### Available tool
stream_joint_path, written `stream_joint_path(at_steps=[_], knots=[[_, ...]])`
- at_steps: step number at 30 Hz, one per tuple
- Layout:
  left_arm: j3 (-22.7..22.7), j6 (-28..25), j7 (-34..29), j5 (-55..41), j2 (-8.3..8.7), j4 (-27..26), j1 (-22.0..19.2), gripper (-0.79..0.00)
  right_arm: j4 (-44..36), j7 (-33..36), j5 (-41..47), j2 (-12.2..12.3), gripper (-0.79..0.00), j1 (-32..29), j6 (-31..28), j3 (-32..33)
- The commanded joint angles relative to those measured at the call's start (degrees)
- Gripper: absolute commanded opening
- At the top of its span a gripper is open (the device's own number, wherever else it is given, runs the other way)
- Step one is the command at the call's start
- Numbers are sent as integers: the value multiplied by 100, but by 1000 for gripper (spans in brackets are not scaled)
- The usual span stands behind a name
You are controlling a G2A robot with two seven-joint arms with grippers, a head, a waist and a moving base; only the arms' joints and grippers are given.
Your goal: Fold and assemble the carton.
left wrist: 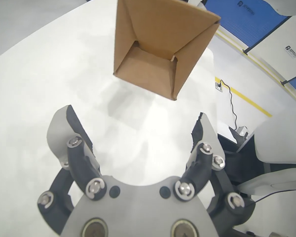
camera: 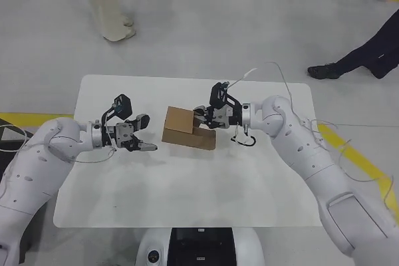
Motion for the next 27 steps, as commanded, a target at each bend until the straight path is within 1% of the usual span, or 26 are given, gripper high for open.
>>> stream_joint_path(at_steps=[1, 7, 19, 27], knots=[[93, 0, 122, -5, 5, -68, -34, 0, 4, -141, -3, 23, -785, 49, 0, -151], [292, 0, 501, 149, 38, -77, -141, 0, 28, -612, 37, 117, -785, 200, 0, -609], [836, 0, 810, 488, 147, -168, -384, 0, -45, -1396, 325, 391, -785, 588, 0, -1604], [1152, 0, 1073, 669, 245, -232, -527, 0, -39, -1660, 710, 517, -785, 874, 0, -2293]])
